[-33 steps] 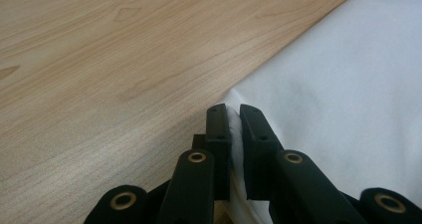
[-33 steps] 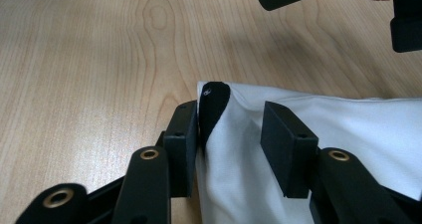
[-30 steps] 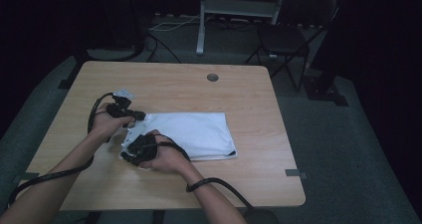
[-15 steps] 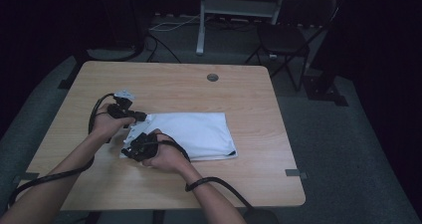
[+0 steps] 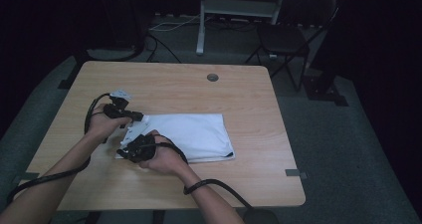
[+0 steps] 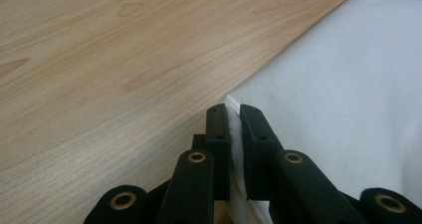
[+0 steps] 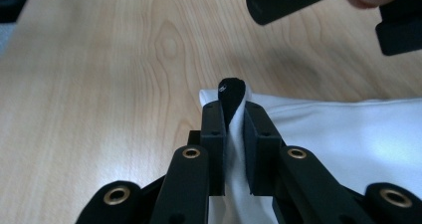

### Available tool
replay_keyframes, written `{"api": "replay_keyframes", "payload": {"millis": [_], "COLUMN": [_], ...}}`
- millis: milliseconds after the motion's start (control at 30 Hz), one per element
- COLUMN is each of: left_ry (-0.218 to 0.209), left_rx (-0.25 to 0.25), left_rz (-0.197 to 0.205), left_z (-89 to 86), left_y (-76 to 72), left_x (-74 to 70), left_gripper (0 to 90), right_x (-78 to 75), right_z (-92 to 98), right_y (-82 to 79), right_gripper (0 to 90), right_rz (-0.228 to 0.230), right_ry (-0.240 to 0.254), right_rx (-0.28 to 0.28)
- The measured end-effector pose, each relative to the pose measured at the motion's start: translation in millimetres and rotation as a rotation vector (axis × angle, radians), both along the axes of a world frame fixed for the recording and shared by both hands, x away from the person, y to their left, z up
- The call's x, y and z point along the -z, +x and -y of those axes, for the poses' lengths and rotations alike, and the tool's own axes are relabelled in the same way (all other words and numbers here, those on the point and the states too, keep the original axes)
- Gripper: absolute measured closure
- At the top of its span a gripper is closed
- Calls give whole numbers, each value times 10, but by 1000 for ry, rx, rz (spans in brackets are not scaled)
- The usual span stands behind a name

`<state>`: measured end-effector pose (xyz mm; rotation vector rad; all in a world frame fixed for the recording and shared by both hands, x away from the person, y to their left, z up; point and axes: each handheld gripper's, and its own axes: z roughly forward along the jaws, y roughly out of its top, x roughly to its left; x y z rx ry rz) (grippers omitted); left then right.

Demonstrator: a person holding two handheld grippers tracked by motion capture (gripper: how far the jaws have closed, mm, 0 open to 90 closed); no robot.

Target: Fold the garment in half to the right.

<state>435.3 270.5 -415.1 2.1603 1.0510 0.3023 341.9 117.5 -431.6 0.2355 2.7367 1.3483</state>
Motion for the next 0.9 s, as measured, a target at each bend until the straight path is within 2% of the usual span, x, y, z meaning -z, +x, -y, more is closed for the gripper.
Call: {"api": "replay_keyframes", "payload": {"millis": [467, 533, 600, 700, 733, 800, 900], "left_ry": [5, 14, 11, 15, 15, 25, 31], "left_rx": [-15, -19, -12, -11, -12, -11, -16], "left_rz": [31, 27, 24, 12, 10, 12, 11], "left_z": [-60, -91, -107, -89, -81, -77, -77], "left_y": [-48, -47, -35, -17, -12, -7, -1], "left_x": [-181, -181, -155, -103, -90, -79, -79], "left_gripper": [838, 836, 834, 830, 826, 822, 820], "right_x": [-168, -164, -147, -119, -105, -78, -48], "right_z": [-67, -74, -68, -75, -82, -108, -169], "right_y": [-23, -19, -25, -38, -38, -46, -61], "right_gripper": [812, 807, 772, 649, 638, 590, 537], "right_rz": [-3, 9, 17, 23, 28, 23, 20], "right_ry": [91, 73, 25, -23, -37, -45, -54], "right_rx": [-2, -3, -15, -14, -19, -35, -30]}}
